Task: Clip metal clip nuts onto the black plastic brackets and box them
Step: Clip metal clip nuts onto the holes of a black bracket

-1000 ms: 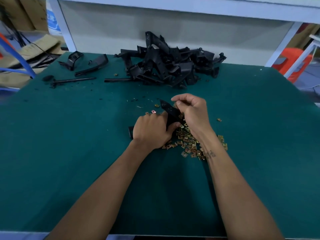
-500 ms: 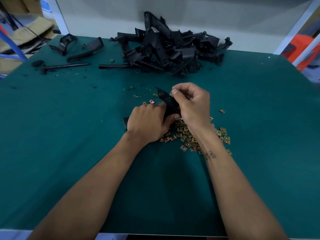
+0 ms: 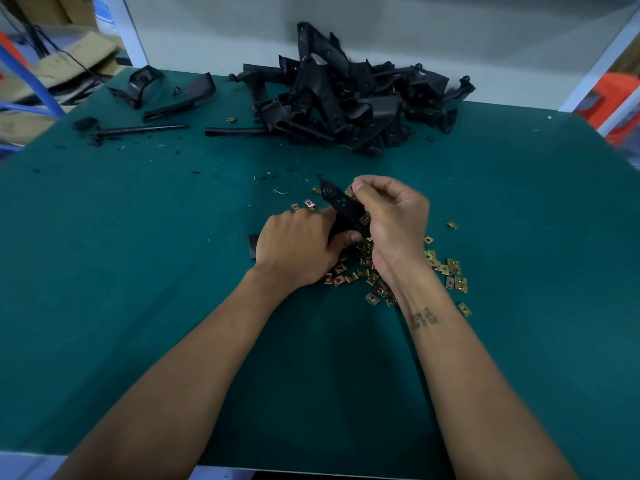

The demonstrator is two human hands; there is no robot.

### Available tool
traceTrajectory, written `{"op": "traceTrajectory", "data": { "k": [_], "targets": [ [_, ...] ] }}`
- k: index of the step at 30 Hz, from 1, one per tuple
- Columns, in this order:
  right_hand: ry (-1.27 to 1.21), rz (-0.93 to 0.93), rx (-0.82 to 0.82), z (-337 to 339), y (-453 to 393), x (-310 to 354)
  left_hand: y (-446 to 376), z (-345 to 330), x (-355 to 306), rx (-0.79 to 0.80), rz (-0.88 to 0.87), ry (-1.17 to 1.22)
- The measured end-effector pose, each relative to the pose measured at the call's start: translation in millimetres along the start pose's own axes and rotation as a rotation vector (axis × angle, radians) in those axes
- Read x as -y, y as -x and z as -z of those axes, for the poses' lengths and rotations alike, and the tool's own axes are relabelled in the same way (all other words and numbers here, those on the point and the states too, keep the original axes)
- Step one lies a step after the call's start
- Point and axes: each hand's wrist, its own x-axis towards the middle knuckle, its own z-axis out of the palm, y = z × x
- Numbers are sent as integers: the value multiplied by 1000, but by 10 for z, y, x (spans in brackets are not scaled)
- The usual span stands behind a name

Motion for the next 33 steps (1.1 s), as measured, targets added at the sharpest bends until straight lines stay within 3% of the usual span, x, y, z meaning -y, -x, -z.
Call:
{"op": "traceTrajectory", "data": {
  "k": [7, 13, 33],
  "targets": [
    [49, 14, 60, 34, 27, 19, 2, 1, -2, -9, 0, 36],
    [10, 19, -20, -1, 28, -4, 4, -3, 4, -8, -3, 42],
    [-4, -18, 13, -2, 48, 27, 6, 17, -8, 9, 15, 52]
  ]
}}
